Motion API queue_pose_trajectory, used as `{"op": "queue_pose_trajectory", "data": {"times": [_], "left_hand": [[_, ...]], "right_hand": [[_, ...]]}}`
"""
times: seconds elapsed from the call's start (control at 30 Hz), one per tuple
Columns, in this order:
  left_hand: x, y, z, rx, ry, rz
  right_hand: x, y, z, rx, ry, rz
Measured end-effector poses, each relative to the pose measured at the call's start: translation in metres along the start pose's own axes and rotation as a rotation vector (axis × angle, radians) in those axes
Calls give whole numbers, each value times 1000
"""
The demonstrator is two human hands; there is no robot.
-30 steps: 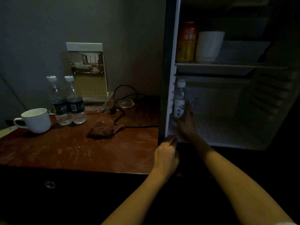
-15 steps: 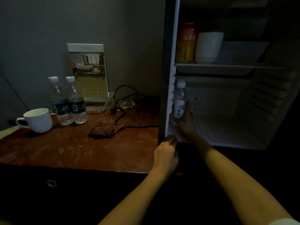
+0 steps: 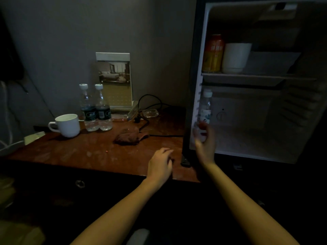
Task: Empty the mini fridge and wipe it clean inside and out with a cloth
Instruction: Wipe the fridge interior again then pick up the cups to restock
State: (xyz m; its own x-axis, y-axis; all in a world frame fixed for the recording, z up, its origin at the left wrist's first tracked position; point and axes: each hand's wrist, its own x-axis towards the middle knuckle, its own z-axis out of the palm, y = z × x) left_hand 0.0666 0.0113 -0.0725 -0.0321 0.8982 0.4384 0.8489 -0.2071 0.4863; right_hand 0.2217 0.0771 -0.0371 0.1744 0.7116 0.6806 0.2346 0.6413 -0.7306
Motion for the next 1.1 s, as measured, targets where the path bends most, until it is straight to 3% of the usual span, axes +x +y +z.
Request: {"op": "queue_pose_trajectory", "data": {"times": [0.2, 0.3, 0.5, 0.63, 1.1], "left_hand": [[-27, -51, -59, 131, -4, -197], [-48, -75, -81, 154, 17, -268], [-79, -111, -99, 151, 29, -280], [-80, -125, -101, 143, 79, -266], [-51, -211, -139, 100, 267, -581]], "right_hand": [[-39, -37, 61, -181, -245, -254], [-61, -39, 95, -134, -444, -174], [-98, -46, 152, -31, -585, -8], [-103, -52, 184, -16, -654, 6], [-113, -75, 282, 205, -781, 195]]}}
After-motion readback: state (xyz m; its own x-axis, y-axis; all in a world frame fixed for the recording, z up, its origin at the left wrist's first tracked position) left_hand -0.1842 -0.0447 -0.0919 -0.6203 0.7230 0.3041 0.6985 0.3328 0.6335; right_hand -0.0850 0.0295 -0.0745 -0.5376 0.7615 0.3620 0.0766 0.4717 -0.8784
